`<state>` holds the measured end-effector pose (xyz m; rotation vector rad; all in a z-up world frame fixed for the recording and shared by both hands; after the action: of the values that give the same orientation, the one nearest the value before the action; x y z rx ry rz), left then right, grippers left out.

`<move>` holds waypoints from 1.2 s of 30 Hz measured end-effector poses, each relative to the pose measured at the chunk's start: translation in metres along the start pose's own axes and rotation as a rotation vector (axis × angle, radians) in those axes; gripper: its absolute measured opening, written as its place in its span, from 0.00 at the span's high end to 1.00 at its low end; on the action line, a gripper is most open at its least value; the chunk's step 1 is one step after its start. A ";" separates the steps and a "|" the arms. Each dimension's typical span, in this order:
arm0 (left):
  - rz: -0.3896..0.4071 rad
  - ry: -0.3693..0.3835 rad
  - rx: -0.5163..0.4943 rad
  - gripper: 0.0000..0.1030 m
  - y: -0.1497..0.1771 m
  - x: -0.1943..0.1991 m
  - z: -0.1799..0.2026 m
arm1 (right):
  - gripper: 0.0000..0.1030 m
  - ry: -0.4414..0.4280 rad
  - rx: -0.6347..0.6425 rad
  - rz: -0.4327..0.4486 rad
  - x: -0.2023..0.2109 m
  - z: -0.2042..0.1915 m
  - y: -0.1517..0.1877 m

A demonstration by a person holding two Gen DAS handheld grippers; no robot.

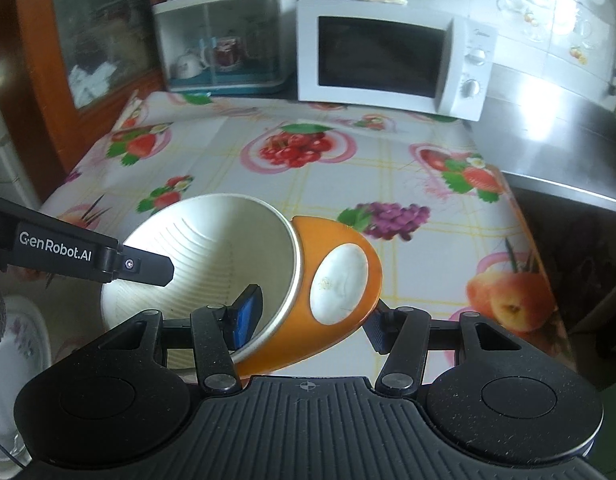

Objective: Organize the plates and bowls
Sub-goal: 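Lower the cream bowl into the pink bowl with the left gripper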

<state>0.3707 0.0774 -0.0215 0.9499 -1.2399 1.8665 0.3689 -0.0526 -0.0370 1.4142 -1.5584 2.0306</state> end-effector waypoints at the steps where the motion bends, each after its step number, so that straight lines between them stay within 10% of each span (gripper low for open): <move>1: -0.001 -0.004 0.004 0.88 0.004 0.002 -0.003 | 0.47 -0.005 0.003 -0.004 -0.001 -0.003 0.002; 36: -0.008 -0.081 -0.010 0.87 0.039 -0.010 -0.034 | 0.47 -0.029 0.020 -0.076 -0.039 -0.028 0.034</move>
<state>0.3356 0.0964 -0.0561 1.0326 -1.2899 1.8303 0.3511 -0.0295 -0.0881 1.4929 -1.4764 1.9960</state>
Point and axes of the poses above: each gripper's, at about its wrist camera, not at the fingertips, and x roughly against the way its jaws point, z to its right, y to its underside, the point moved 6 cm from there along -x, roughly the way its jaws point, and after that the axes turned 6 degrees about -z, right-handed, at the moved point
